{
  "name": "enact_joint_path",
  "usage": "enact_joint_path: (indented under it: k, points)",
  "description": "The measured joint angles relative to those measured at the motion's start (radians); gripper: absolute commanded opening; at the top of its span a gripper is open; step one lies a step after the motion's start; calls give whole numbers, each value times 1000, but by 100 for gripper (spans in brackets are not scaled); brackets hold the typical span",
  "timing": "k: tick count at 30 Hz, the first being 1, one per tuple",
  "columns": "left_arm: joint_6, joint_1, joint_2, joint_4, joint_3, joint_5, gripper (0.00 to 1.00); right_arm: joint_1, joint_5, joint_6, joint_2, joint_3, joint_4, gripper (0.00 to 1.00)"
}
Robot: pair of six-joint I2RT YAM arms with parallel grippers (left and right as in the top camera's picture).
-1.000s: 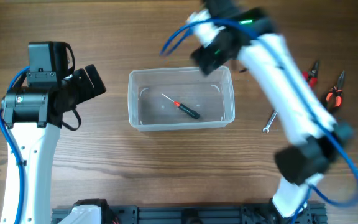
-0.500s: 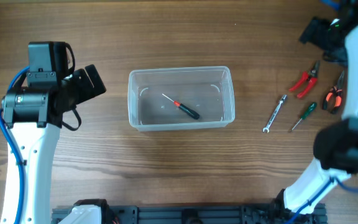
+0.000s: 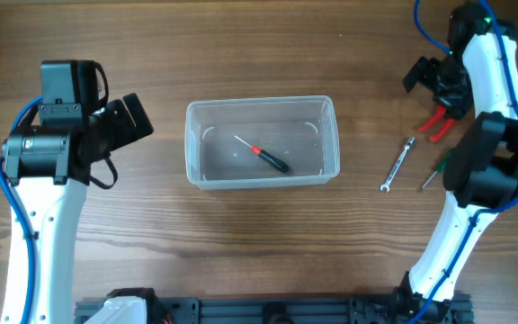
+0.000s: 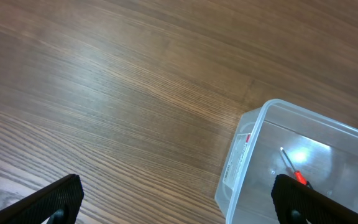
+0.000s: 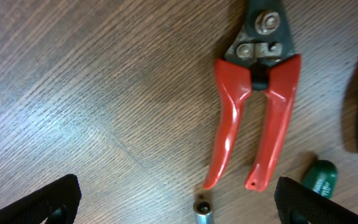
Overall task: Pack container
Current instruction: 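Move the right gripper to the red wire cutters and grasp them, then place the red wire cutters into the container and release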
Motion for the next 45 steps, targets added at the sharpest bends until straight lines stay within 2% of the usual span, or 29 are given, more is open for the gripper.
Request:
enact_joint_path:
  k: [27,28,31,35,40,45]
  points:
    - [0,0,0,0,0,0,100,-41,-30,-6,124,1,60,98]
    - [0,0,0,0,0,0,100,-41,-30,-8,124,1,61,94]
    - [0,0,0,0,0,0,100,-41,-38,-17,125,1,67,66]
    - [0,0,0,0,0,0,100,-41,-44,-34,125,1,69,45]
    - [0,0,0,0,0,0,100,-41,-42,-35,125,1,68,22]
    - [0,0,0,0,0,0,100,-41,-40,-34,125,1,69,4]
